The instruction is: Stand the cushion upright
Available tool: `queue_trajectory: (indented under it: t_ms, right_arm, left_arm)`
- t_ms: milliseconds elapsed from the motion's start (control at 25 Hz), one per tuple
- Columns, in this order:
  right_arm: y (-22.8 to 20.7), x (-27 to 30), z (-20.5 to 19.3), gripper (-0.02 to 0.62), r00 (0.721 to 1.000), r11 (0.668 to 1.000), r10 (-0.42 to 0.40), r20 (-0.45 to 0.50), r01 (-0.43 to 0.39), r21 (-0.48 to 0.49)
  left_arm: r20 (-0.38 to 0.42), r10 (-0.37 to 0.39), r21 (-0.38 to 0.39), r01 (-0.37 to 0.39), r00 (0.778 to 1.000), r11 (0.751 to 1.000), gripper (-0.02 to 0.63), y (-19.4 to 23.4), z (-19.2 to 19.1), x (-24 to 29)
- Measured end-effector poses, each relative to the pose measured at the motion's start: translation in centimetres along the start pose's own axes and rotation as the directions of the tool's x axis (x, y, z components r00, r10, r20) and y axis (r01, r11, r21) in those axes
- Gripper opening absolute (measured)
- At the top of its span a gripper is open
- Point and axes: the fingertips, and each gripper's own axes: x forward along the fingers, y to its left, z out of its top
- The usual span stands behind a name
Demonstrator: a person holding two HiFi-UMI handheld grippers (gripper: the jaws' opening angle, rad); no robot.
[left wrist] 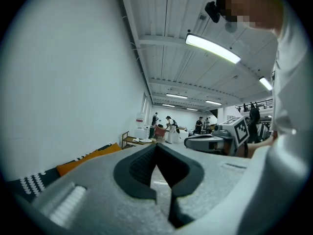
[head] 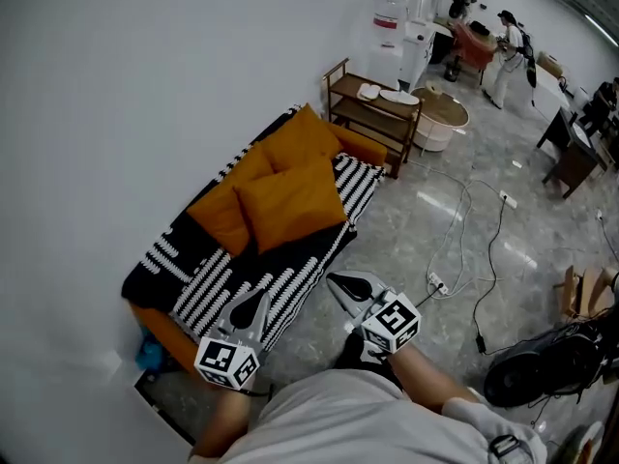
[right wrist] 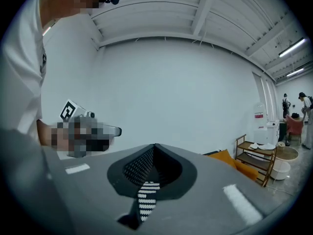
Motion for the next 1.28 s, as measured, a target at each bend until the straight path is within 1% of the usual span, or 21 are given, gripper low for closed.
queue_trajectory:
  t_ms: [240, 440, 560, 720, 840, 1000, 1120, 1280]
  right_arm:
    - [-9.6, 0.5, 1.7, 0.011, 1.000, 0.999, 0.023, 0.018, -0.022, -0.025]
    - [-17.2, -0.2, 2.5, 0.011, 0.999, 0.999, 0.035, 0.028, -0.034, -0.035]
    - [-20.6, -0.4, 2.4, 0.011, 0.999, 0.999, 0.040, 0.026, -0.039, -0.033]
    - [-23.8, -0.4, 1.8, 0.011, 0.999, 0.999, 0.039, 0.017, -0.039, -0.016]
    - [-25.8, 0.4, 1.4, 0.011, 0.999, 0.999, 0.037, 0.008, -0.037, 0.003]
    - [-27.7, 2.6, 0.9, 0.011, 0.999, 0.999, 0.041, -0.009, -0.040, 0.017]
    - [-29.5, 4.8, 0.6, 0.011, 0.999, 0.999, 0.038, -0.027, -0.038, 0.009]
    - [-32.7, 8.6, 0.6, 0.011, 0.999, 1.000, 0.012, -0.051, -0.011, 0.022]
  left_arm:
    - [-0.006, 0.028, 0.007, -0.028, 1.000, 1.000, 0.005, -0.1, 1.3, 8.8]
    - [-0.006, 0.051, 0.009, -0.051, 0.999, 0.999, 0.005, -1.1, 1.4, 16.0]
    - [0.002, 0.050, 0.019, -0.050, 0.999, 0.999, 0.005, -1.7, 1.9, 19.3]
    - [0.004, 0.063, 0.039, -0.063, 0.998, 0.997, 0.005, -1.6, 2.4, 22.2]
    - [-0.005, 0.077, 0.026, -0.077, 0.997, 0.997, 0.005, -0.3, 2.6, 24.1]
    - [-0.014, 0.073, 0.017, -0.073, 0.997, 0.997, 0.005, 1.9, 2.5, 26.5]
    - [-0.014, 0.075, 0.009, -0.075, 0.997, 0.997, 0.005, 4.7, 2.6, 28.8]
    - [-0.018, 0.065, 0.039, -0.065, 0.998, 0.997, 0.005, 9.0, 3.3, 31.9]
